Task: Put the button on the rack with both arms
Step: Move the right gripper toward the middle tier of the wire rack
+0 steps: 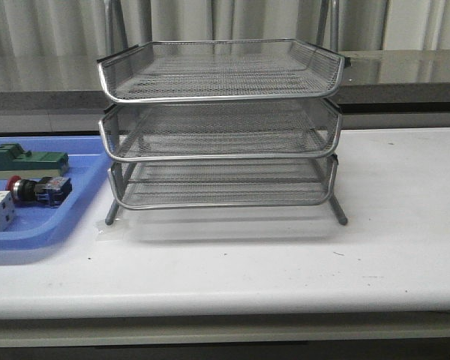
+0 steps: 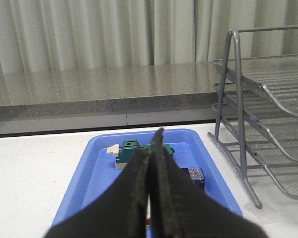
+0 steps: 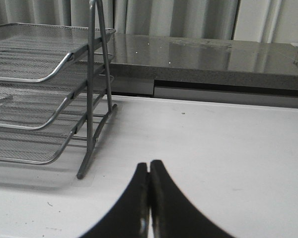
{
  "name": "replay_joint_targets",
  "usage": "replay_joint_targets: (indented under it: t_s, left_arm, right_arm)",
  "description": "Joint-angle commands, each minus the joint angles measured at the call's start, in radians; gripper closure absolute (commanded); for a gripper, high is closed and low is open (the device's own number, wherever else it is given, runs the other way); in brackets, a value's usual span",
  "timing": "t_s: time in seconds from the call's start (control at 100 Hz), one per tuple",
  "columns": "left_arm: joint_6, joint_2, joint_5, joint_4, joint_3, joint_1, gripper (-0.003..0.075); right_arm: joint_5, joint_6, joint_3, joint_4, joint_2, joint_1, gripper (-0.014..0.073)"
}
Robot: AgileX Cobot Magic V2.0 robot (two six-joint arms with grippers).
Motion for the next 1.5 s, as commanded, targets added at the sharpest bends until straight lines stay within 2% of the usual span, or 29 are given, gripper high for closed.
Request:
replay_joint_targets:
  t_s: [0.0, 0.67, 0.89, 0.97, 1.07, 1.22, 1.49]
  left_arm:
    - [-0.010, -0.031, -0.081, -0.003, 0.034, -0.002, 0.0741]
    - [-0.010, -0.031, -0.081, -0.003, 0.034, -0.002, 0.0741]
    - [-0.010, -0.031, -0.081, -0.003, 0.034, -0.002, 0.0741]
    - [-0.010, -0.031, -0.081, -0.003, 0.034, -0.002, 0.0741]
    - [-0.010, -0.031, -0.081, -0.003, 0.034, -0.002, 0.0741]
    - [-0.010, -0.031, -0.081, -0.003, 0.034, -0.002, 0.0741]
    - [-0.010, -0.031, -0.081, -0.003, 0.034, -0.002, 0.0741]
  right_arm:
    - [-0.087, 0.001, 0.001, -0.011, -0.018, 0.002, 0.0652]
    - [-0.089, 0.001, 0.001, -0.011, -0.018, 0.002, 0.0652]
    - [-0.247, 0.001, -0.003, -0.011, -0.018, 0.002, 0.0652]
    - [-0.247, 0.001, -0.029, -0.002, -0.018, 0.002, 0.0652]
    - [-0.156, 0.001, -0.110, 0.012, -0.012, 0.002, 0.0652]
    - [0.085, 0.001, -0.278, 0.012, 0.039, 0.002, 0.0652]
    - [0.510, 0.001, -0.612, 0.083, 0.302, 0.002, 0.0652]
